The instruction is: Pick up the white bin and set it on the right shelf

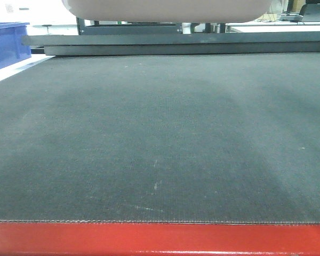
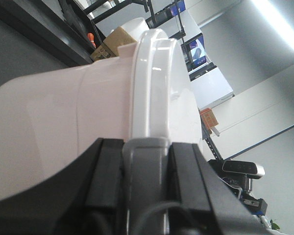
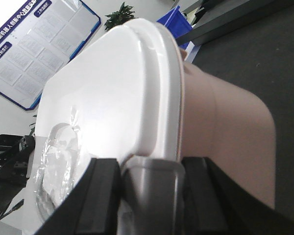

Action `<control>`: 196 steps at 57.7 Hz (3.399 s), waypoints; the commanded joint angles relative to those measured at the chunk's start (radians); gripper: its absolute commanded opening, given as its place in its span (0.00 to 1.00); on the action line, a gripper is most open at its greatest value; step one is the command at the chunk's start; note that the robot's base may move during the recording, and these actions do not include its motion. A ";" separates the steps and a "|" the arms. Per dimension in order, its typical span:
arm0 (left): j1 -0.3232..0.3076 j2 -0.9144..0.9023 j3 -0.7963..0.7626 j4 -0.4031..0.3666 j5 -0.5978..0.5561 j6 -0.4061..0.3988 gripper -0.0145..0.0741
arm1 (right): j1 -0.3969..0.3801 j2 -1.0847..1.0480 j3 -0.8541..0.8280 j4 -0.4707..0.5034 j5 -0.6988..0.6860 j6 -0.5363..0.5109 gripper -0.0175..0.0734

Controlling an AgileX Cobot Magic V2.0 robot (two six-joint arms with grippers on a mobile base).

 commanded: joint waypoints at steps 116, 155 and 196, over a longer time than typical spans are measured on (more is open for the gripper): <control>-0.055 -0.058 -0.034 -0.064 0.338 0.002 0.02 | 0.060 -0.054 -0.034 0.109 0.201 -0.024 0.27; -0.055 -0.058 -0.034 -0.064 0.338 0.002 0.02 | 0.060 -0.054 -0.034 0.109 0.181 -0.024 0.27; -0.055 -0.058 -0.034 -0.064 0.338 0.002 0.02 | 0.060 -0.054 -0.034 0.109 0.175 -0.024 0.27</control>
